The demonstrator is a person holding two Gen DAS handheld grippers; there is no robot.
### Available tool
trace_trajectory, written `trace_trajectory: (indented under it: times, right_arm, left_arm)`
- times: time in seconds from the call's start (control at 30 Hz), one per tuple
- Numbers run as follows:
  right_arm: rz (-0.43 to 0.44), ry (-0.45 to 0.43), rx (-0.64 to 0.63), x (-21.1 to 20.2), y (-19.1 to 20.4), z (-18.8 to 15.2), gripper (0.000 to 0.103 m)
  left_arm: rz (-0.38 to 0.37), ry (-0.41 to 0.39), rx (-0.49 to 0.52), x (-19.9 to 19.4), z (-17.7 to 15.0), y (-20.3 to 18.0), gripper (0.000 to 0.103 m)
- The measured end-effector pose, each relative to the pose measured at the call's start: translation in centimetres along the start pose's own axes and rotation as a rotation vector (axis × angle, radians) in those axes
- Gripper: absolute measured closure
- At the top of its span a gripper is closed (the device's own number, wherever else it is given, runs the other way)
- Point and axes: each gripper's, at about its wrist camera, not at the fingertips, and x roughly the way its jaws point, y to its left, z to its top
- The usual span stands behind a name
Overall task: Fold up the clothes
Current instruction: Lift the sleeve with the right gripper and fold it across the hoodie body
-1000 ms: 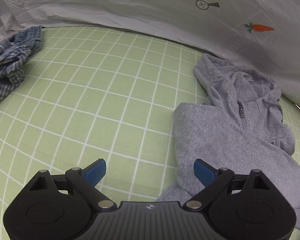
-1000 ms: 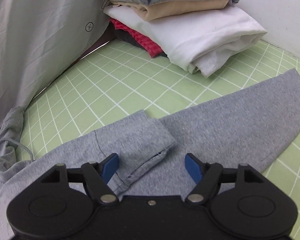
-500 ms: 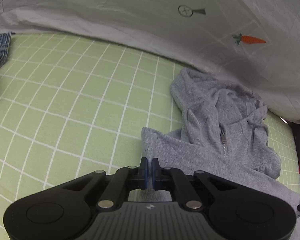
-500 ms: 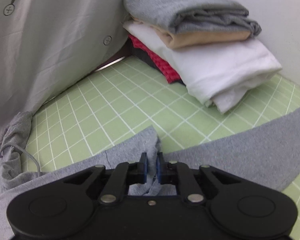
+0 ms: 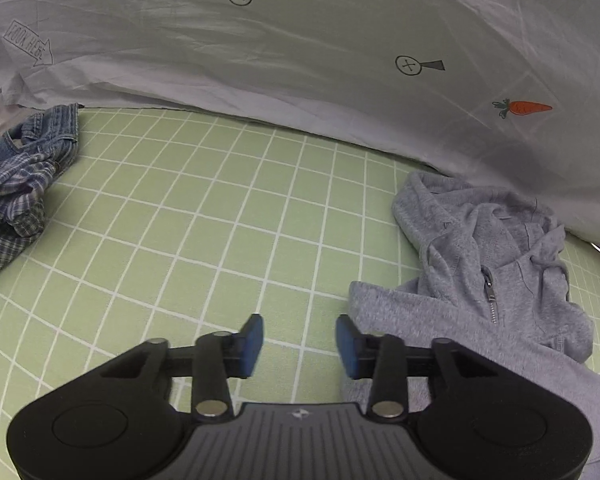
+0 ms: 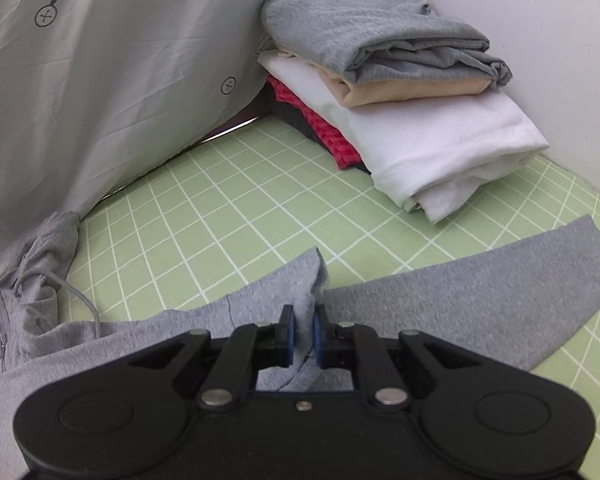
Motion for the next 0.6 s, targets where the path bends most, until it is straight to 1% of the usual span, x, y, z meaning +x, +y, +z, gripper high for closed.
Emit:
trace_trajectory:
  times: [0.03,0.07,0.1,0.13,0.17,0.23,0.33,0.37,0.4,0.47,0.5,0.53,0.57,0.6]
  right_arm:
    - [0.006,-0.013,-0.014,-0.4,0.5,0.1,0.093]
    - [0.014,-0.026,-0.029,-0.9,1.0,0.2,0.093]
    - [0.027,-0.037,-0.051,-1.3,1.7,0.2,0.093]
    - [0.042,-0.047,-0.073,-1.7,2.4,0.3,0.093]
    - [0.063,-0.056,-0.095,-2.3,3.2,0.2,0.093]
    - [0.119,-0.063,-0.110,-3.2,4.6,0.0,0.093]
    - [0.243,-0.052,-0.115,-4.9,7.3,-1.0,0.093]
    - [0.305,-0.045,-0.129,-5.7,8.5,-1.5,0.093]
    - [0.366,-0.037,-0.148,-6.5,9.7,-2.2,0.093]
    - [0.484,-0.020,-0.230,-8.1,12.4,-3.6,0.092]
    - [0.536,-0.013,-0.274,-8.9,13.7,-4.3,0.088]
    - [0.548,-0.016,-0.323,-9.4,14.8,-5.3,0.072]
    - [0.536,-0.027,-0.338,-9.9,15.4,-6.1,0.059]
    - [0.527,-0.036,-0.336,-10.5,15.5,-6.6,0.036]
  left_arm:
    - [0.014,-0.002,0.009,-0.4,-0.2,0.0,0.033]
    - [0.019,-0.007,0.013,-0.9,-0.6,0.0,0.030]
    - [0.015,-0.007,0.011,-1.2,-0.8,0.0,0.029]
    - [0.006,-0.005,0.003,-1.6,-1.2,0.2,0.024]
    - [-0.001,0.000,-0.006,-2.0,-1.7,0.3,0.022]
    - [-0.013,0.009,-0.017,-2.8,-2.7,0.4,0.020]
    - [-0.028,0.011,-0.026,-4.2,-4.2,0.5,0.020]
    - [-0.035,0.007,-0.036,-4.8,-4.6,0.6,0.020]
    - [-0.046,0.004,-0.043,-5.5,-5.1,0.7,0.020]
    - [-0.062,-0.005,-0.046,-6.8,-6.0,0.7,0.020]
    - [-0.067,-0.012,-0.040,-7.5,-6.4,0.7,0.020]
    - [-0.064,-0.020,-0.028,-8.3,-6.8,0.6,0.020]
    - [-0.060,-0.027,-0.016,-8.9,-7.1,0.5,0.020]
    - [-0.060,-0.039,-0.001,-9.7,-7.4,0.4,0.019]
